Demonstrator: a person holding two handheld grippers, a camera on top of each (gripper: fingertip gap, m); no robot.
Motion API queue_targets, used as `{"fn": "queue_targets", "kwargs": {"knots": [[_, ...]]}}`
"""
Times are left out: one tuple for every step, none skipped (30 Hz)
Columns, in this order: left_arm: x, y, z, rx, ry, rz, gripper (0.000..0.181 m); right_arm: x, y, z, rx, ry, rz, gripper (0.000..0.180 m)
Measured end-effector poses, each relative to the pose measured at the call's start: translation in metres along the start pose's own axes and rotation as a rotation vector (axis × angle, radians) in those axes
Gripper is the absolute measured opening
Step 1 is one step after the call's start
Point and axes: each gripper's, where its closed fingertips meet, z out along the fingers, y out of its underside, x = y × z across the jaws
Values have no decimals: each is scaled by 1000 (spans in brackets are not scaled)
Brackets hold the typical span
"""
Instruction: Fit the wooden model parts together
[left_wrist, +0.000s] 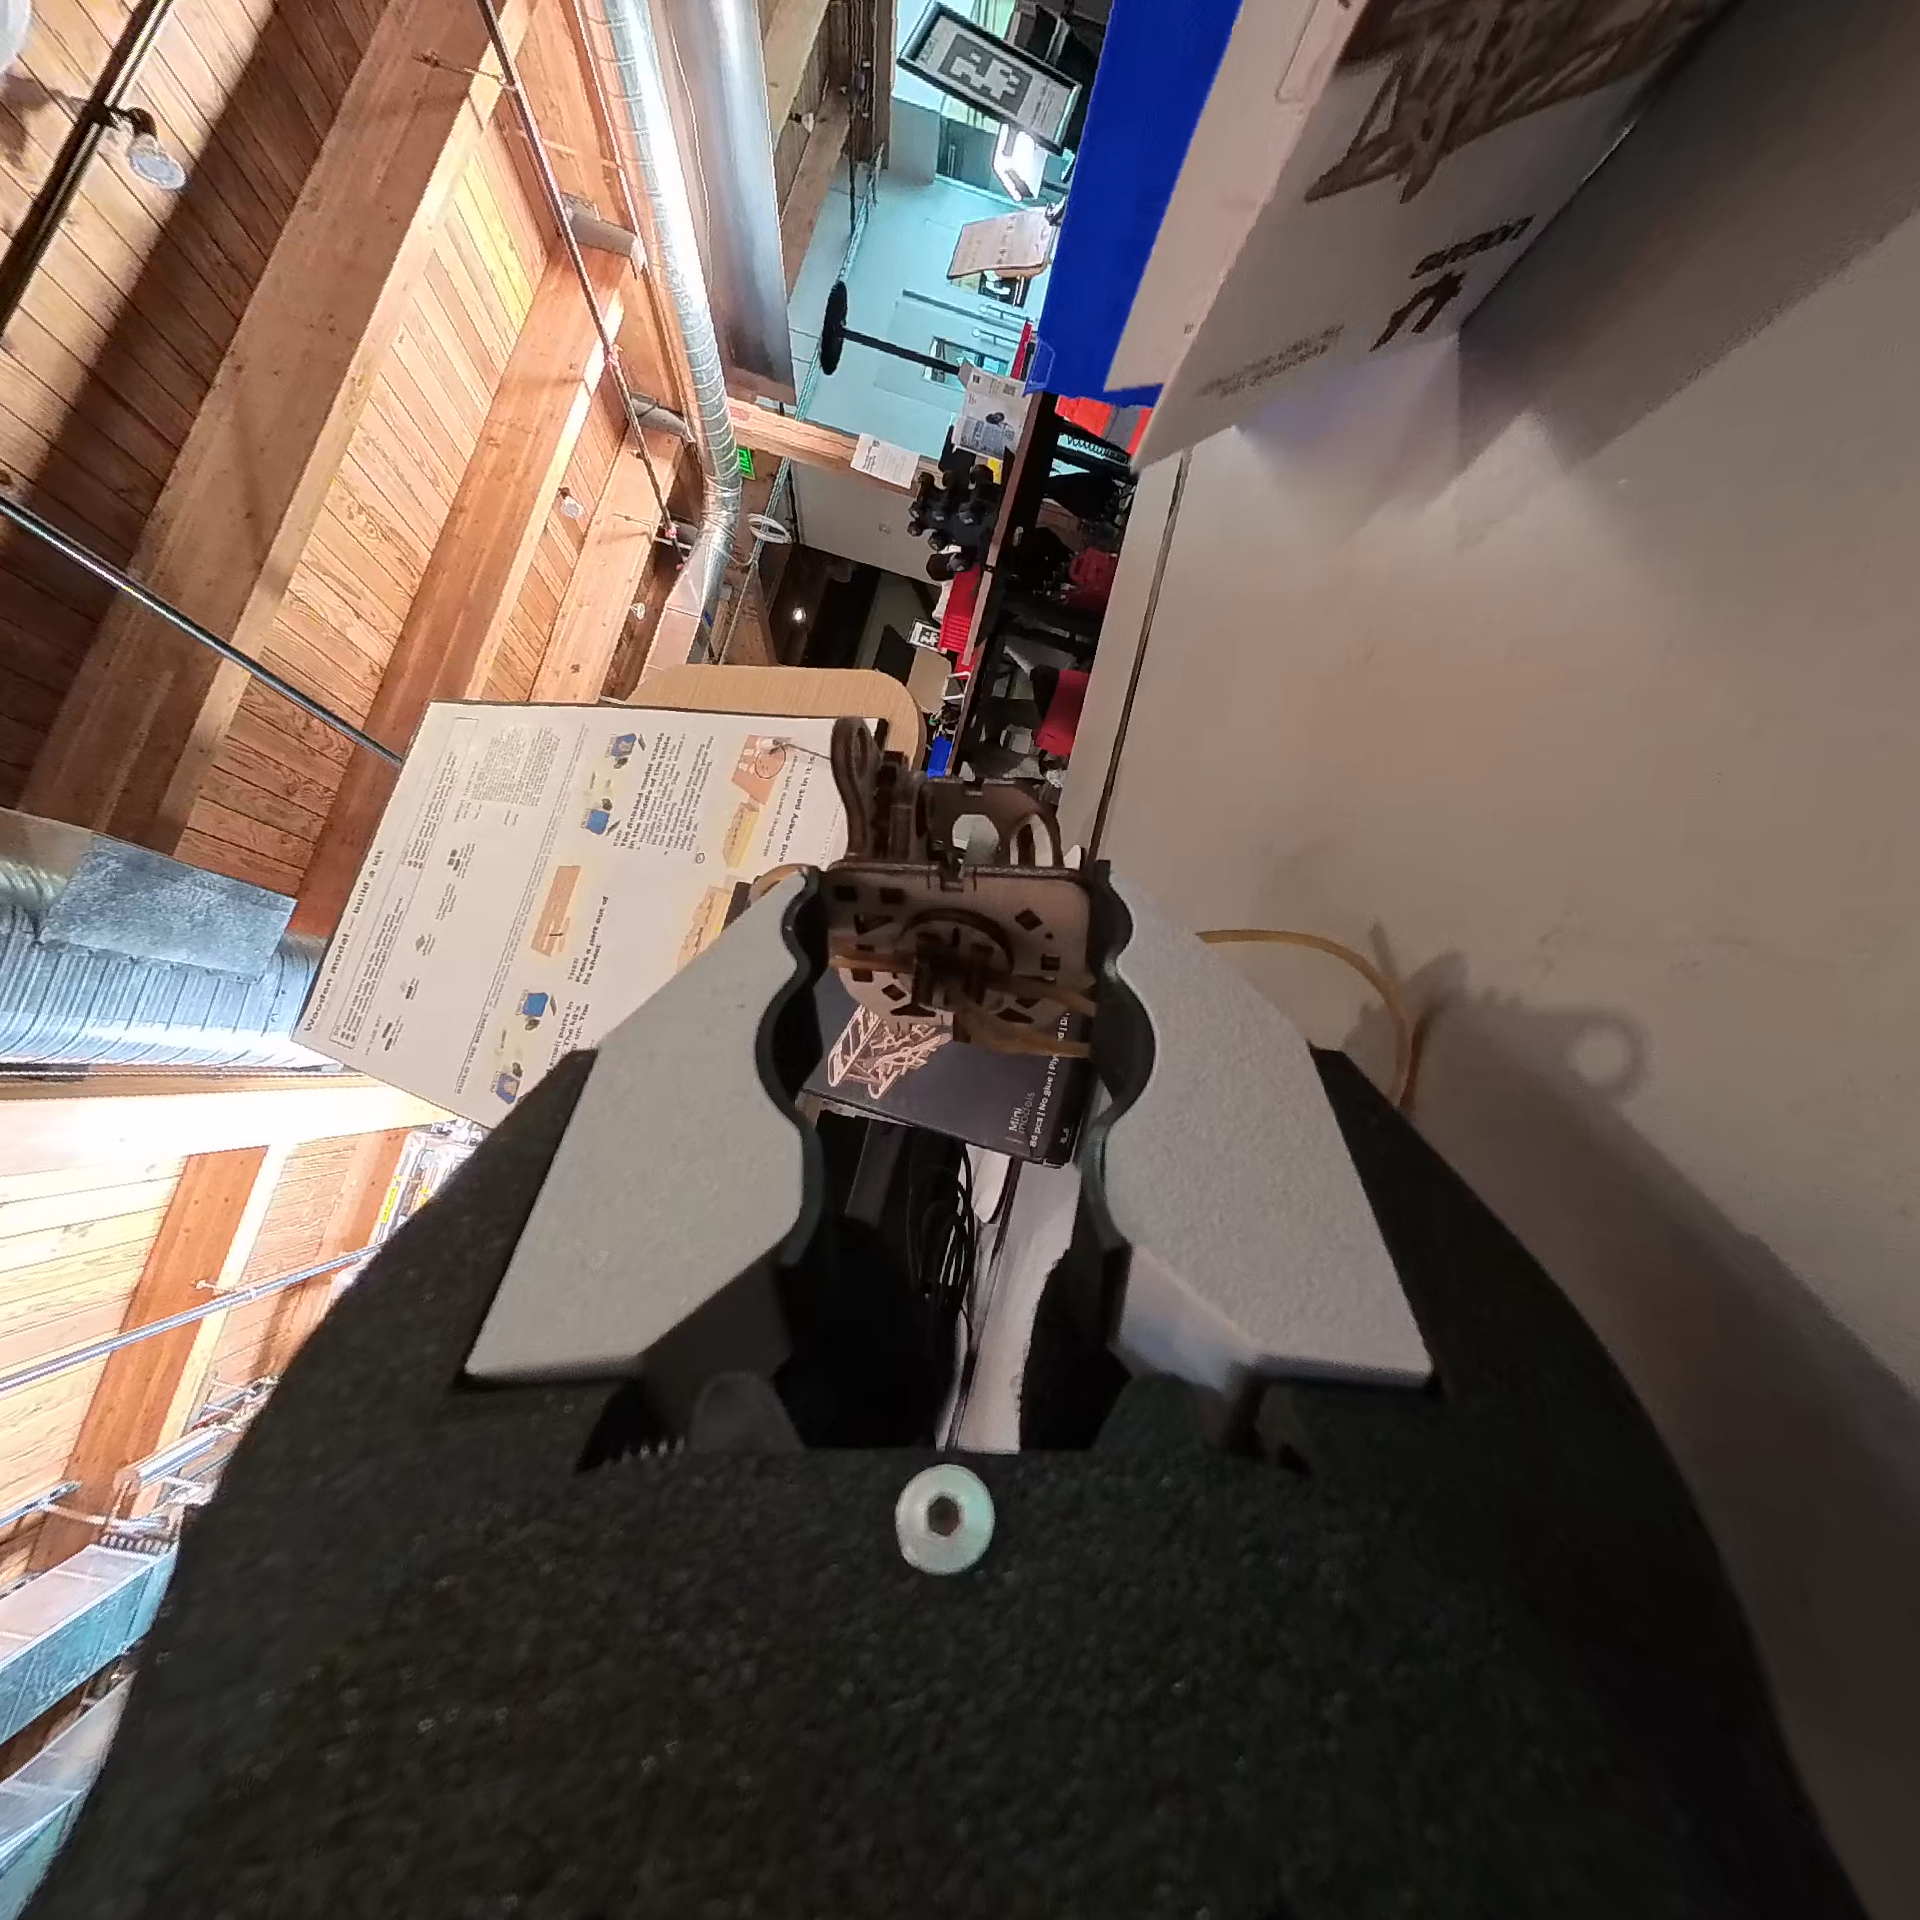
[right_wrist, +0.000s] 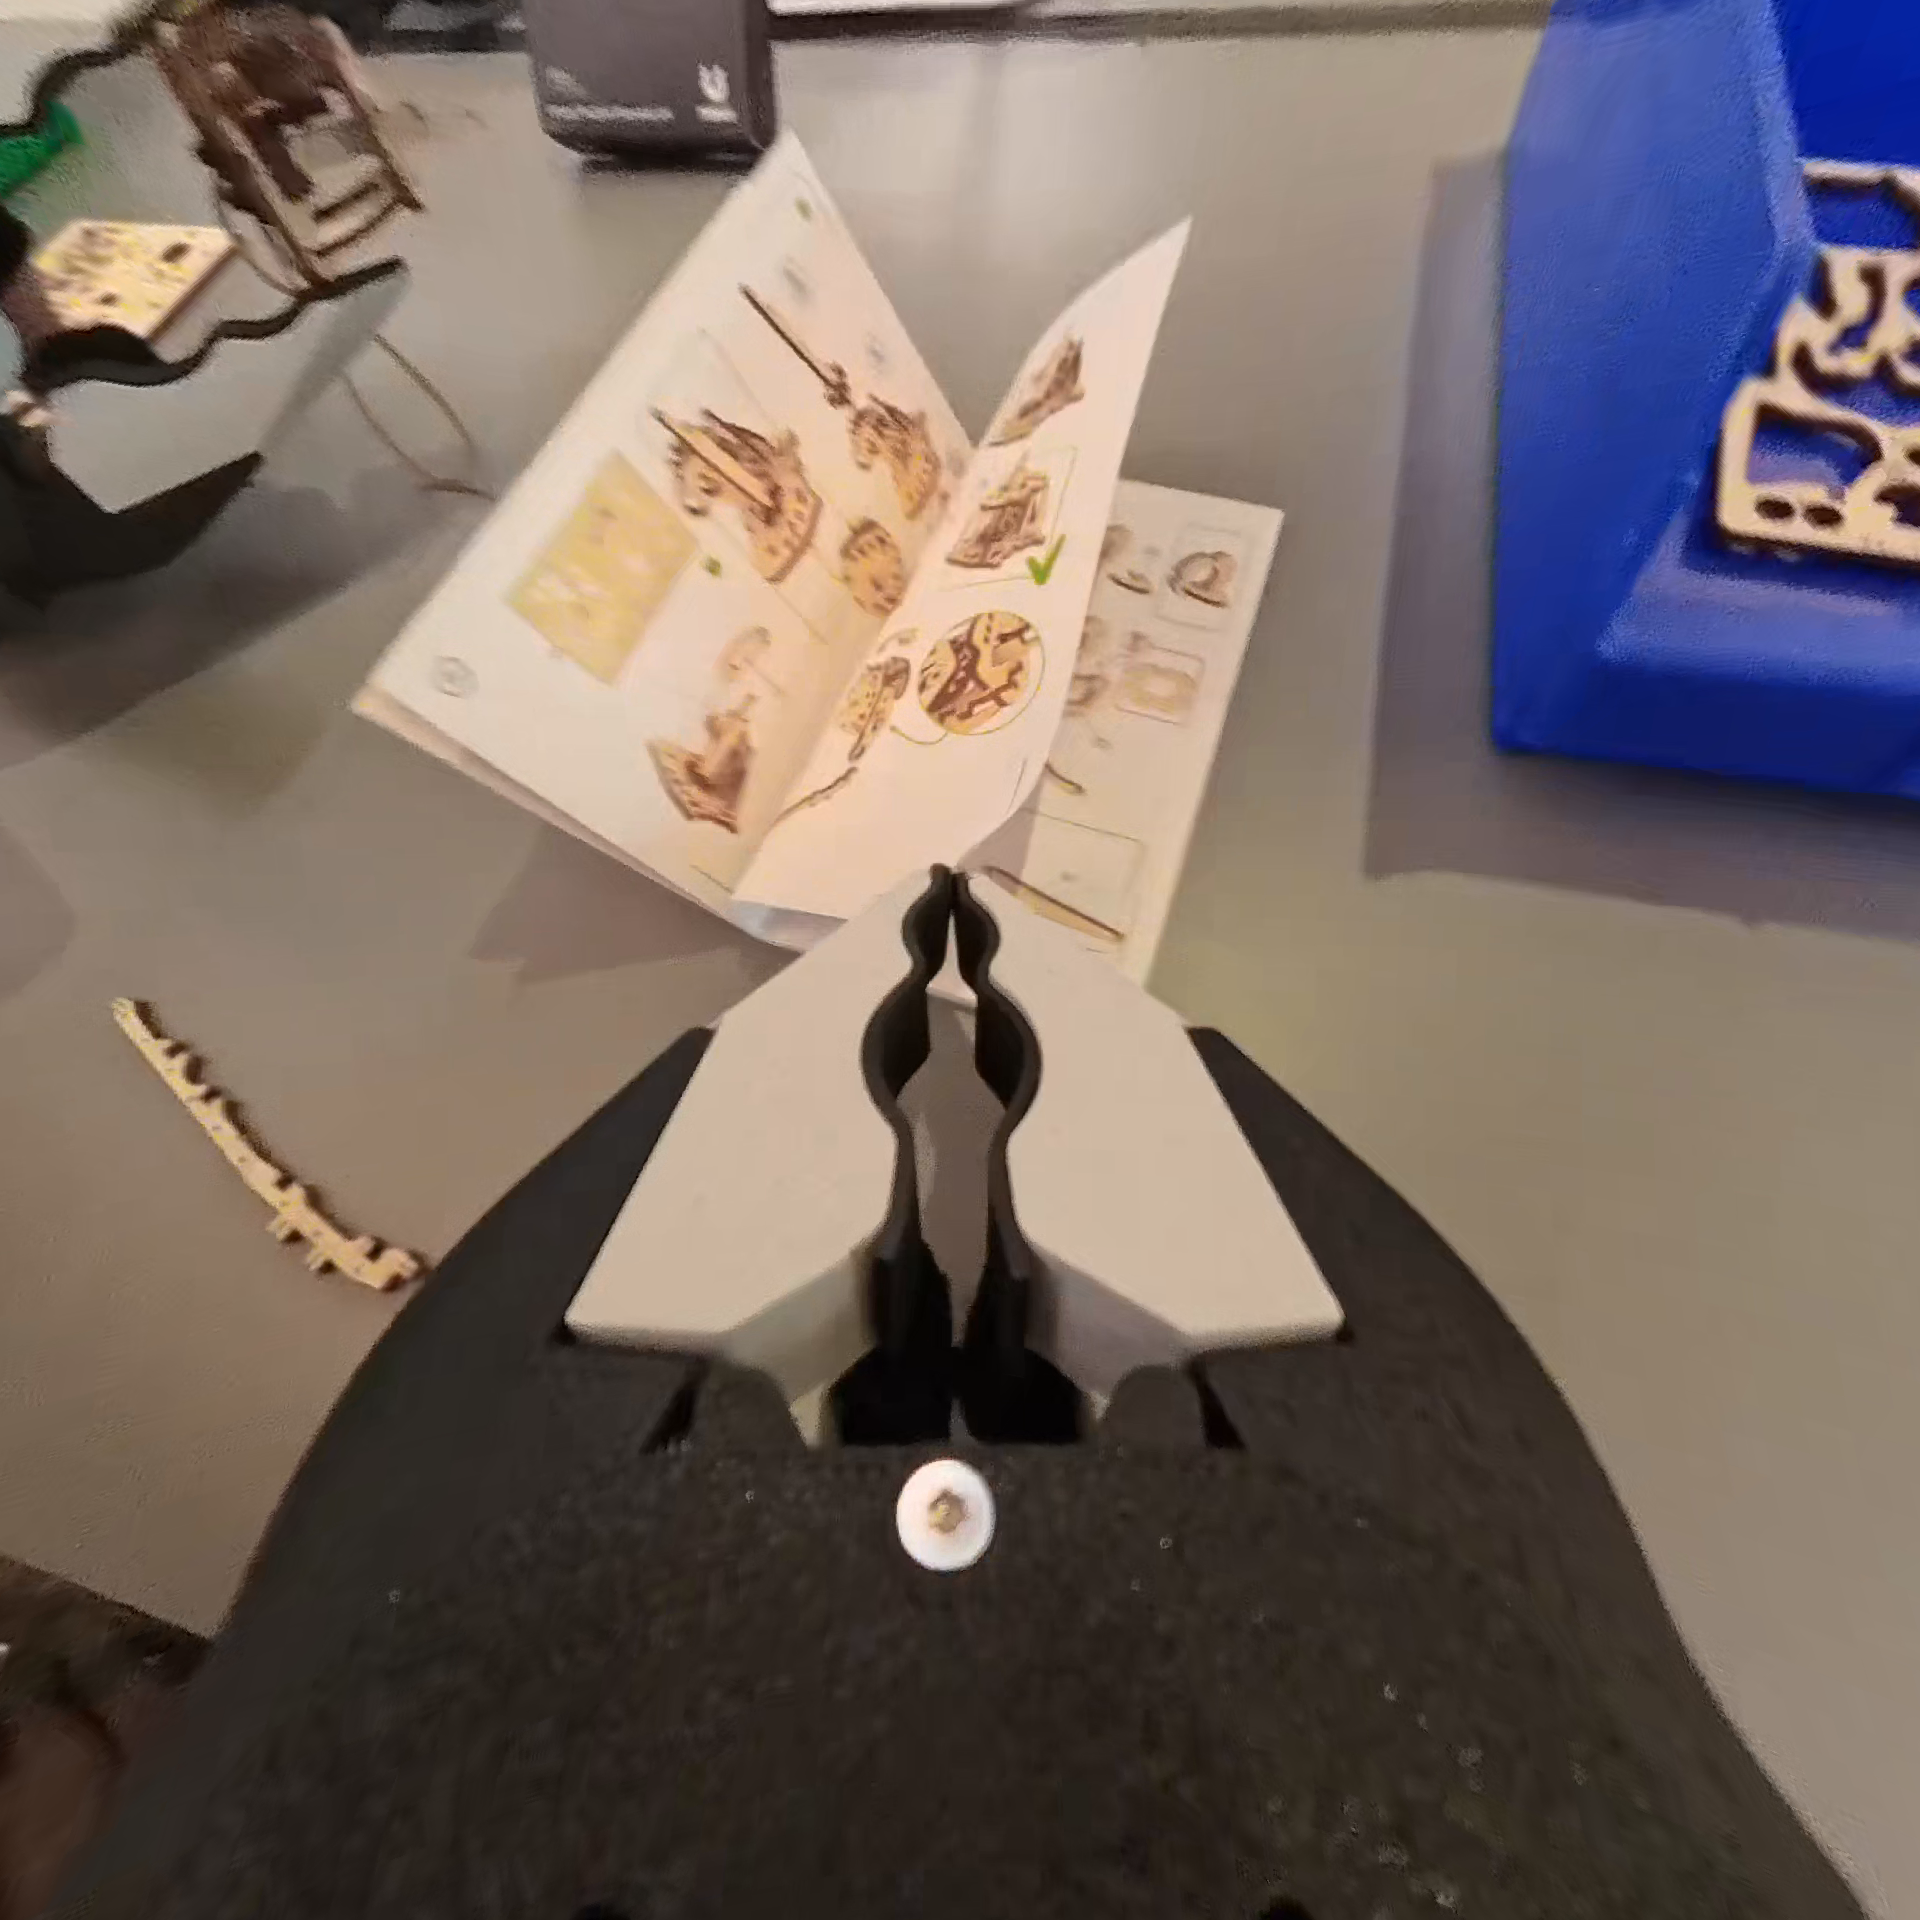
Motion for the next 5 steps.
{"fn": "queue_targets", "kwargs": {"knots": [[0, 0, 0, 1, 0, 0, 47, 6, 3, 0, -11, 17, 7, 0], [0, 0, 0, 1, 0, 0, 47, 10, 5, -1, -19, 29, 8, 0], [0, 0, 0, 1, 1, 0, 47, 13, 8, -1, -32, 39, 7, 0], [0, 0, -1, 0, 0, 0, 47, 16, 10, -1, -45, 50, 0, 0], [0, 0, -1, 0, 1, -2, 47, 18, 13, 0, -59, 62, -13, 0]]}}
